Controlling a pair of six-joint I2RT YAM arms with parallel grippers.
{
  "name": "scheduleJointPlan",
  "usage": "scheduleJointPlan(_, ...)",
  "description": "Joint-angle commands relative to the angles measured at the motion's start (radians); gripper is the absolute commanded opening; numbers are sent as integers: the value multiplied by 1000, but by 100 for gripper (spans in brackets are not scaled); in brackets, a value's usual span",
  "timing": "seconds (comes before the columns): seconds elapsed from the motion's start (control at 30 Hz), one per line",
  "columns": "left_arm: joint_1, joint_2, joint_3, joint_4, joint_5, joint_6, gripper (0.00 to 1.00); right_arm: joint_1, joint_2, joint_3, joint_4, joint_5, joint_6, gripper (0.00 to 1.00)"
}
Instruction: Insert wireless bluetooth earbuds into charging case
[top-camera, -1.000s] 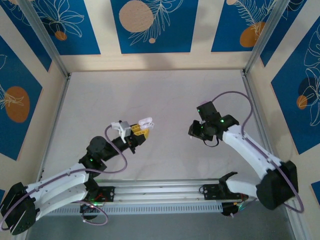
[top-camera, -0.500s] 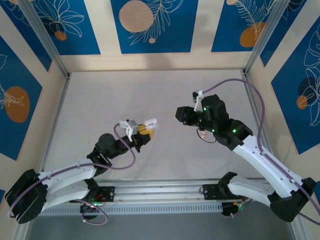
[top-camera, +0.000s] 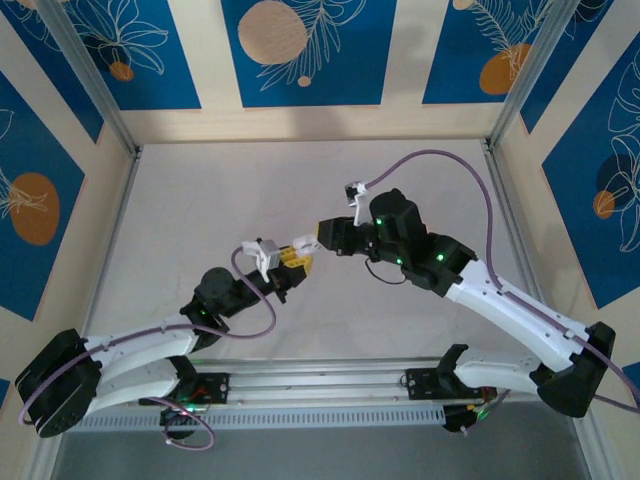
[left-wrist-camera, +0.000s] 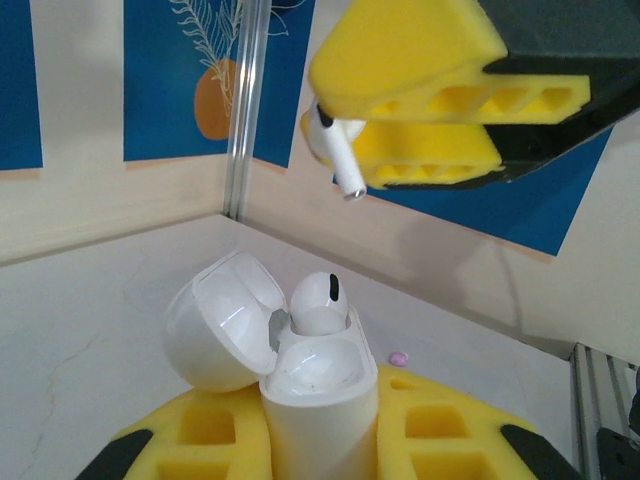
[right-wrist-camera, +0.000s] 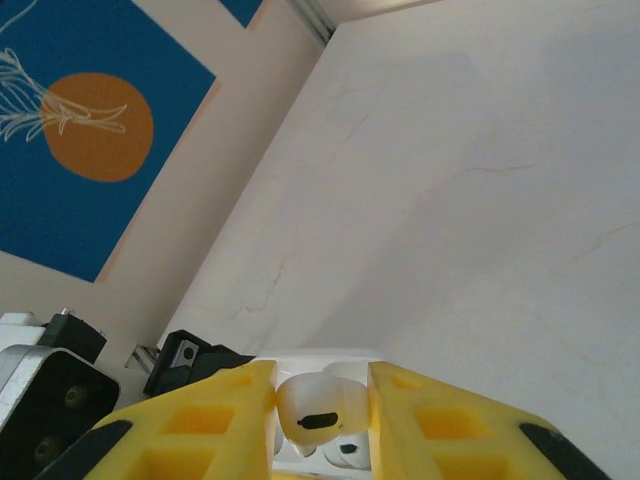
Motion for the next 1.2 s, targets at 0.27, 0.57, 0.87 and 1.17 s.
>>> scheduleJointPlan(0.27,-25,8,34,94,-59,34,7,79,85,90,10,24,-106,29)
scheduleJointPlan(0.57,-29,8,33,110,-83,35,7,100,119,124,-45,41,-154,28)
scheduleJointPlan(0.87,-33,4,33,118,-109,38,7,104,111,125,-74,40,-173,28)
scheduleJointPlan(1.17,-34,5,28,137,-126,41,7,105,123,124,-98,30,-177,28)
